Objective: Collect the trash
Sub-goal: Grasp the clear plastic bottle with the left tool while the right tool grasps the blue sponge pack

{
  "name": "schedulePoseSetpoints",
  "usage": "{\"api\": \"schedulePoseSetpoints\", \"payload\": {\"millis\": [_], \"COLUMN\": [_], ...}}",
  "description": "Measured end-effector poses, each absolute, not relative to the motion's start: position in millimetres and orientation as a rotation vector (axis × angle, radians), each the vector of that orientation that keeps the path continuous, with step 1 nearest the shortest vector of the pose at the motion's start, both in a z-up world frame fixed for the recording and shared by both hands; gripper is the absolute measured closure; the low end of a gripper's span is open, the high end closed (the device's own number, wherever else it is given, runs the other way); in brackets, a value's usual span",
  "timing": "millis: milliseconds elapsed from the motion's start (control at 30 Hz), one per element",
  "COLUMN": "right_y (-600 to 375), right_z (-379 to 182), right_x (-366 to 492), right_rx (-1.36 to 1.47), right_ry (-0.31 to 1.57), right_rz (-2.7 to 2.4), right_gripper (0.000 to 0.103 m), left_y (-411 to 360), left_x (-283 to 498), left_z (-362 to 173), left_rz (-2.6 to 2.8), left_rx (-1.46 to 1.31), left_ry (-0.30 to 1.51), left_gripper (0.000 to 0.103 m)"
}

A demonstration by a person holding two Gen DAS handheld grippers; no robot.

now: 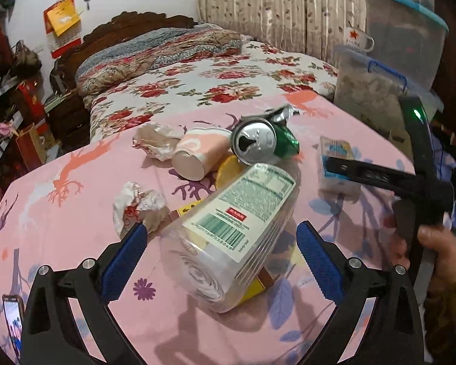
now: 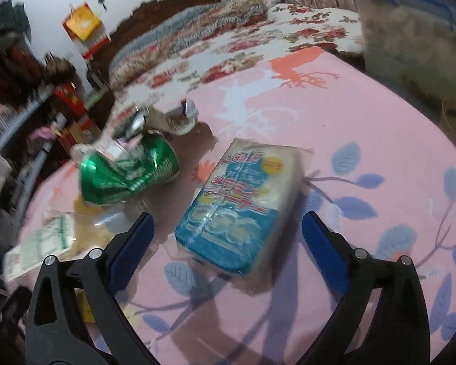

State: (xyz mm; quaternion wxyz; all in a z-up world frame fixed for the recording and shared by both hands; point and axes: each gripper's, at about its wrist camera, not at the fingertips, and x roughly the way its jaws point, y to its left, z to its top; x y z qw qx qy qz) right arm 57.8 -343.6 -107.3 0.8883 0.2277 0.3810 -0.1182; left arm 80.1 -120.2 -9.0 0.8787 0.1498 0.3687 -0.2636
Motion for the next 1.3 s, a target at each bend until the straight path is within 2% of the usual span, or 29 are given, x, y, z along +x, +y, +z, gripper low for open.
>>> {"api": "schedulePoseSetpoints", "payload": {"millis": [67,100,133,200,233,533,900,967,1000,1133,1300], "right_y": [-339,-337,-336,-334,-335,-336,-357,-362,-366,-380,-381], "right_z": [-114,-116,-118,-115,-114,-107,-111,-111,-111,-112,-119], "right_x": [66,68,68,59,55,-25,-104,-110,-114,-130,-134], "right_rx": [0.433,0.418,0.407,0.384,0.385,0.358,0.298,0.269,0.27,0.348,0.395], "right_ry": [0.83,0.842,0.848,0.826,0.822,0.757,0.719,0.72,0.72,0.687,0.674], "right_rz": [-0.257,-0.259,-0.258,-0.252,-0.238,-0.229,-0.375,-0.418,-0.434,-0.478,-0.479], "right_gripper": [0.006,0.007,0.014,0.026,0.028,0.029,0.025,0.022,0.017,0.01,0.009], "left_y": [-123,-122,-123,-124,-123,-122,-162,-165,-166,-168,-174], "left_x": [78,79,76,70,64,17,-18,-17,-16,-15,-10], "left_z": [-13,-14,-14,-10,-7,-4,-44,-48,-48,-42,-46], "left_rz": [-0.55,-0.555,-0.565,-0.586,-0.603,-0.742,-0.808,-0.799,-0.792,-0.786,-0.747], "left_rx": [0.321,0.321,0.325,0.329,0.332,0.267,0.386,0.398,0.398,0.396,0.425], "left_ry": [0.759,0.751,0.739,0.723,0.71,0.762,0.834,0.852,0.855,0.824,0.826], "left_gripper": [0.01,0.02,0.027,0.03,0.032,0.036,0.035,0.031,0.024,0.016,0.015]}}
